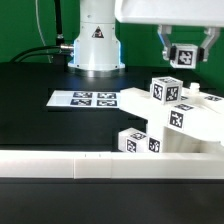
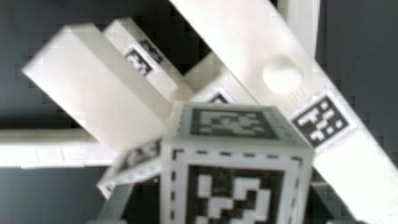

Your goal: Assemble chair

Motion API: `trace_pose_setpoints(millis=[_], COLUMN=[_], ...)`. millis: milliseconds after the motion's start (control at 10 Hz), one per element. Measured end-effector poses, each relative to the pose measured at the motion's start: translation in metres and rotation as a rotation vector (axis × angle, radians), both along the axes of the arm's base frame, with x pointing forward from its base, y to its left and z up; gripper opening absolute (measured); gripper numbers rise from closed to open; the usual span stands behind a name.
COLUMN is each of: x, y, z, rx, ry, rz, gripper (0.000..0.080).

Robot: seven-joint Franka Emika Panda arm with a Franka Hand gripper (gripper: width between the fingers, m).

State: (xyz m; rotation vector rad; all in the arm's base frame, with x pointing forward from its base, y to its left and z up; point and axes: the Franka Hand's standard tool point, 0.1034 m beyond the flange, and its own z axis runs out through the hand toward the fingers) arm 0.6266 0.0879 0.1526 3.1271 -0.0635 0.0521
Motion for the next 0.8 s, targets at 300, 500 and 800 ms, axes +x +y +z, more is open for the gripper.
trace_pose_setpoints(millis=[300,500,800], x=[0.000,-0.006,-0.006], y=[0.000,0.015,0.024], z=[-0.001,-0.008,-0.017], rx=[0.000,0.005,0.010], ry=[-0.004,-0.032,-0.042], rz=[-0.001,-0.039,-0.083], gripper=[0.0284,0.0284,0.0284])
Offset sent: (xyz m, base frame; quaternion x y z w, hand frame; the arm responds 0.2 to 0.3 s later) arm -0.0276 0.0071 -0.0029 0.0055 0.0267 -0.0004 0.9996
